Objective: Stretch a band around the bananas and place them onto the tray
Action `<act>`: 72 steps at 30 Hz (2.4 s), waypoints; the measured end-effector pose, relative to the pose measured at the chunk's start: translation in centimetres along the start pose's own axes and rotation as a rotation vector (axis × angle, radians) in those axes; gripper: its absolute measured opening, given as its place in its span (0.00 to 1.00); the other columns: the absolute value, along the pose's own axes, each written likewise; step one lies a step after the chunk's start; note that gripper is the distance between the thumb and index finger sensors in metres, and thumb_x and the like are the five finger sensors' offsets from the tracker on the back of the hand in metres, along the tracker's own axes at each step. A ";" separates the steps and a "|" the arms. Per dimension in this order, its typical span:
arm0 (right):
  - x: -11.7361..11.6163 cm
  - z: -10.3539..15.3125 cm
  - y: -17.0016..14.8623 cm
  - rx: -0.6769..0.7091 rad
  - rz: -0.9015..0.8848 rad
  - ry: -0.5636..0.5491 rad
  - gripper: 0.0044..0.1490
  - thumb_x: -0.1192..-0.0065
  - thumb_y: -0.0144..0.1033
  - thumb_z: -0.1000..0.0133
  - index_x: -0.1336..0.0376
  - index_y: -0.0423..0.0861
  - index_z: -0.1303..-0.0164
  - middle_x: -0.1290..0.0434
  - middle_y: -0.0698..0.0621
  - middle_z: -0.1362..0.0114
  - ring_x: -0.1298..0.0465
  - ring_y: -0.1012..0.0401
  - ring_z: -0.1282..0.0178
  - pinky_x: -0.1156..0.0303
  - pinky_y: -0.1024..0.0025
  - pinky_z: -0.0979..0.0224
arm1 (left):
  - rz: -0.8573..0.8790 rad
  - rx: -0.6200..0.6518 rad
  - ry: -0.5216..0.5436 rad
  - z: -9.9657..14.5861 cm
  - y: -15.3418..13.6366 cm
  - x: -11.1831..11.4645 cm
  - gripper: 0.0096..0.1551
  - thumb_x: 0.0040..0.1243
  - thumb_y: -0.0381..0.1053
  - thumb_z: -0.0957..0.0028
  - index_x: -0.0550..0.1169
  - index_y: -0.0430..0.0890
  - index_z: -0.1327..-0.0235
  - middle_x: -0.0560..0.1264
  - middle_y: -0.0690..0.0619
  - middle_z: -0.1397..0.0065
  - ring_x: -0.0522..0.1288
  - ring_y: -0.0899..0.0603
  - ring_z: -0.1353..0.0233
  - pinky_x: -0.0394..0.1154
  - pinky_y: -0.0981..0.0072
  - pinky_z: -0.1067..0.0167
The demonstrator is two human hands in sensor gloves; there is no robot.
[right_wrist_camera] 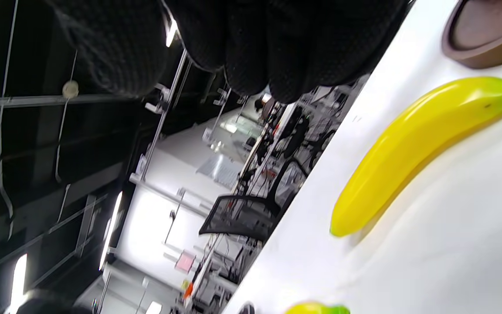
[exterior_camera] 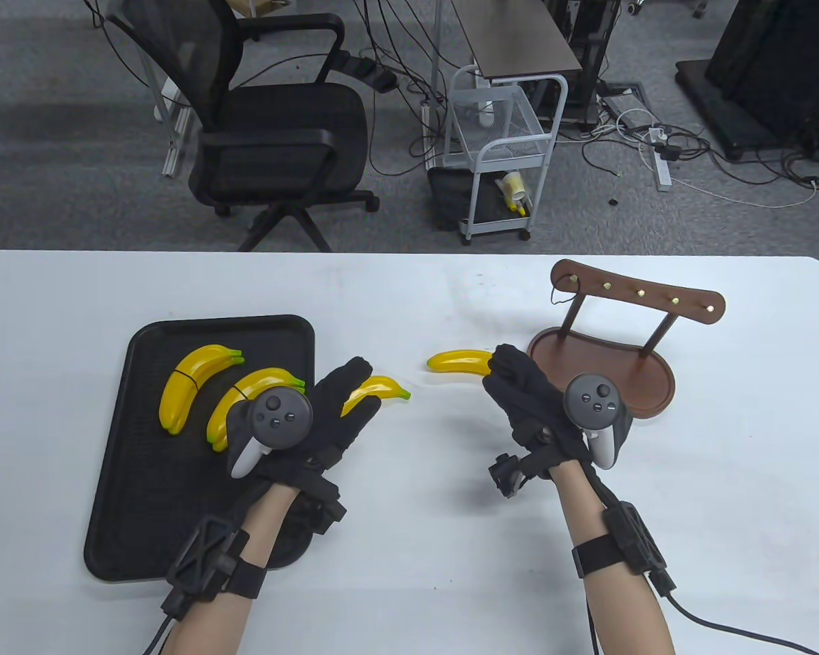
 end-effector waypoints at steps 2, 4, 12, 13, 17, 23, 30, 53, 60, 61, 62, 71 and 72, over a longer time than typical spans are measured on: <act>0.6 -0.4 -0.6 -0.037 -0.030 -0.042 0.41 0.37 0.48 0.40 0.44 0.40 0.21 0.34 0.40 0.22 0.28 0.43 0.27 0.28 0.48 0.32 | 0.003 -0.003 -0.006 0.0 -0.1 0.2 0.36 0.49 0.64 0.32 0.56 0.55 0.15 0.60 0.53 0.11 0.65 0.40 0.14 0.62 0.47 0.18; 1.2 -0.8 -1.0 -0.064 -0.036 -0.068 0.41 0.37 0.48 0.40 0.44 0.40 0.21 0.33 0.40 0.22 0.28 0.43 0.27 0.28 0.48 0.32 | 0.010 -0.007 -0.008 0.0 -0.3 0.2 0.36 0.49 0.64 0.32 0.56 0.55 0.15 0.60 0.53 0.11 0.66 0.40 0.14 0.62 0.47 0.18; 3.9 -2.7 -3.0 -0.206 -0.109 -0.212 0.41 0.37 0.48 0.41 0.43 0.40 0.22 0.32 0.41 0.24 0.26 0.45 0.29 0.27 0.50 0.33 | 0.029 -0.010 -0.009 0.0 -0.4 0.2 0.35 0.50 0.64 0.32 0.57 0.55 0.15 0.61 0.53 0.11 0.66 0.40 0.15 0.63 0.48 0.18; 4.1 -2.9 -3.2 -0.221 -0.119 -0.223 0.41 0.37 0.48 0.41 0.43 0.40 0.22 0.32 0.41 0.24 0.26 0.45 0.29 0.27 0.50 0.33 | 0.034 -0.010 -0.010 0.0 -0.4 0.1 0.35 0.50 0.64 0.32 0.57 0.55 0.15 0.61 0.53 0.11 0.66 0.40 0.15 0.63 0.48 0.18; 4.8 -3.8 -4.0 -0.273 -0.125 -0.261 0.42 0.38 0.49 0.41 0.44 0.40 0.22 0.32 0.40 0.24 0.26 0.44 0.29 0.27 0.50 0.33 | 0.036 -0.007 -0.014 0.0 -0.4 0.2 0.35 0.50 0.64 0.32 0.57 0.55 0.16 0.61 0.53 0.11 0.67 0.40 0.15 0.63 0.48 0.18; 5.3 -5.5 -4.9 -0.345 -0.200 -0.306 0.41 0.38 0.48 0.41 0.44 0.40 0.22 0.32 0.40 0.24 0.26 0.44 0.29 0.27 0.50 0.33 | 0.024 -0.008 -0.016 0.0 -0.4 0.2 0.35 0.50 0.64 0.32 0.58 0.55 0.16 0.62 0.53 0.12 0.67 0.40 0.15 0.63 0.48 0.18; 5.0 -7.0 -5.6 -0.402 -0.264 -0.360 0.40 0.38 0.47 0.41 0.43 0.39 0.22 0.31 0.40 0.25 0.25 0.45 0.30 0.26 0.50 0.34 | 0.030 -0.014 -0.009 0.0 -0.5 -0.1 0.34 0.50 0.64 0.32 0.58 0.55 0.16 0.62 0.53 0.12 0.67 0.40 0.15 0.64 0.48 0.18; 4.2 -7.7 -6.0 -0.426 -0.398 -0.435 0.24 0.38 0.45 0.38 0.32 0.45 0.38 0.21 0.49 0.40 0.18 0.53 0.46 0.22 0.55 0.44 | 0.033 -0.034 -0.026 0.0 -0.9 0.0 0.34 0.50 0.63 0.32 0.59 0.54 0.16 0.63 0.53 0.12 0.68 0.40 0.16 0.64 0.47 0.19; 5.2 -7.6 -4.7 -0.379 -0.314 -0.427 0.24 0.40 0.43 0.37 0.31 0.42 0.38 0.20 0.48 0.42 0.17 0.53 0.48 0.22 0.55 0.46 | 0.039 -0.038 -0.030 0.0 -1.0 0.0 0.34 0.50 0.63 0.32 0.59 0.54 0.16 0.63 0.53 0.12 0.68 0.40 0.16 0.64 0.47 0.19; 5.4 -7.6 -4.4 -0.378 -0.319 -0.430 0.24 0.40 0.43 0.37 0.31 0.41 0.38 0.20 0.47 0.43 0.17 0.53 0.48 0.22 0.55 0.46 | 0.040 -0.039 -0.030 0.0 -1.0 0.0 0.34 0.50 0.63 0.32 0.59 0.54 0.16 0.63 0.53 0.12 0.68 0.40 0.16 0.64 0.47 0.19; 5.5 -7.6 -4.3 -0.373 -0.316 -0.423 0.24 0.40 0.43 0.37 0.31 0.41 0.39 0.20 0.47 0.43 0.17 0.53 0.49 0.22 0.55 0.46 | 0.041 -0.040 -0.030 0.0 -1.0 0.0 0.34 0.50 0.63 0.32 0.59 0.54 0.16 0.63 0.53 0.12 0.68 0.40 0.16 0.64 0.48 0.19; 6.9 -7.1 -2.5 -0.306 -0.228 -0.395 0.23 0.40 0.42 0.37 0.30 0.41 0.40 0.19 0.47 0.44 0.17 0.53 0.50 0.22 0.55 0.47 | 0.043 -0.042 -0.031 0.0 -1.1 0.0 0.34 0.50 0.63 0.32 0.59 0.54 0.16 0.63 0.53 0.12 0.68 0.40 0.16 0.64 0.47 0.19; 7.1 -7.0 -2.2 -0.289 -0.217 -0.385 0.23 0.40 0.42 0.37 0.30 0.41 0.40 0.19 0.47 0.44 0.17 0.53 0.50 0.22 0.55 0.47 | 0.043 -0.042 -0.031 0.0 -1.1 0.0 0.34 0.50 0.63 0.32 0.59 0.54 0.16 0.63 0.52 0.12 0.68 0.40 0.16 0.64 0.47 0.19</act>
Point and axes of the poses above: the tracker on the back of each hand, its own y axis roughly to the thumb side, its own z axis roughly from the fingertips to the wrist, x = y × z, the point moved 1 cm from there along -z, roughly from the wrist to the fingertips
